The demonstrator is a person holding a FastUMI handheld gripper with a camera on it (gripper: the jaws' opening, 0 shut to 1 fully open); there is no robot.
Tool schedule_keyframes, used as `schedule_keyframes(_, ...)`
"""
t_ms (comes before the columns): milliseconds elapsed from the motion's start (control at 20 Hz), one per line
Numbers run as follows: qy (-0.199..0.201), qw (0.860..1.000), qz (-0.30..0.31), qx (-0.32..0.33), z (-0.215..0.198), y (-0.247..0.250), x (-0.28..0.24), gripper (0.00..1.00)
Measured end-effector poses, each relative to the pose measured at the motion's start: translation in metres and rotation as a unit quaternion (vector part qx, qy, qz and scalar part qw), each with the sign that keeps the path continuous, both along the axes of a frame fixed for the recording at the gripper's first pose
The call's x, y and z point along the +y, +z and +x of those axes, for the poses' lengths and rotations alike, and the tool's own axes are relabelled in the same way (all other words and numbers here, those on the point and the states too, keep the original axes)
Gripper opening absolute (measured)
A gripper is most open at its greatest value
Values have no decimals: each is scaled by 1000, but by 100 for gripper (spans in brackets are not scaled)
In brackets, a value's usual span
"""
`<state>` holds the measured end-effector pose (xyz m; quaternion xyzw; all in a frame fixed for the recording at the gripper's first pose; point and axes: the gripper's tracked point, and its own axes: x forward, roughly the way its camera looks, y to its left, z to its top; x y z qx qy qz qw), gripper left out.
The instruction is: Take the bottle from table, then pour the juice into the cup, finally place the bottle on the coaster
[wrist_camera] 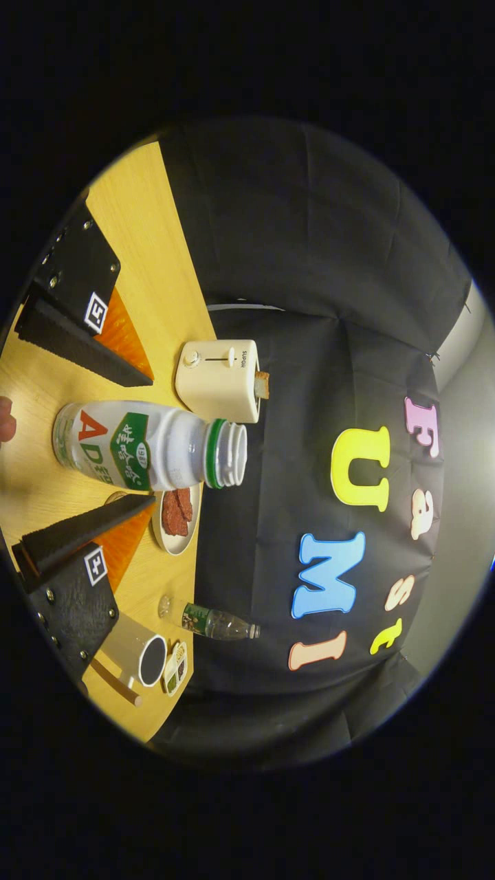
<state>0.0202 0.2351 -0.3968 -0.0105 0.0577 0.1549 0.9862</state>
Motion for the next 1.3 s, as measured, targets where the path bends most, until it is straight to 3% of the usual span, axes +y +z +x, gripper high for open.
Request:
schedule_keyframes(300,-9,1000,-1,19,18,-17,1,97)
schedule_keyframes(350,-8,1000,2,28,21,-22,1,95)
schedule_keyframes(400,-12,999,8,33,18,-21,-2,77)
schedule_keyframes(550,-27,998,15,61,21,-20,-11,71)
schedule_keyframes(700,-13,996,55,75,13,-4,-20,67)
schedule_keyframes(800,-39,992,84,83,14,7,-40,67)
schedule_keyframes(950,-69,984,131,102,20,16,-61,67)
schedule_keyframes(1100,-74,971,190,124,28,22,-68,67)
schedule_keyframes(1300,-93,947,267,151,37,25,-82,67)
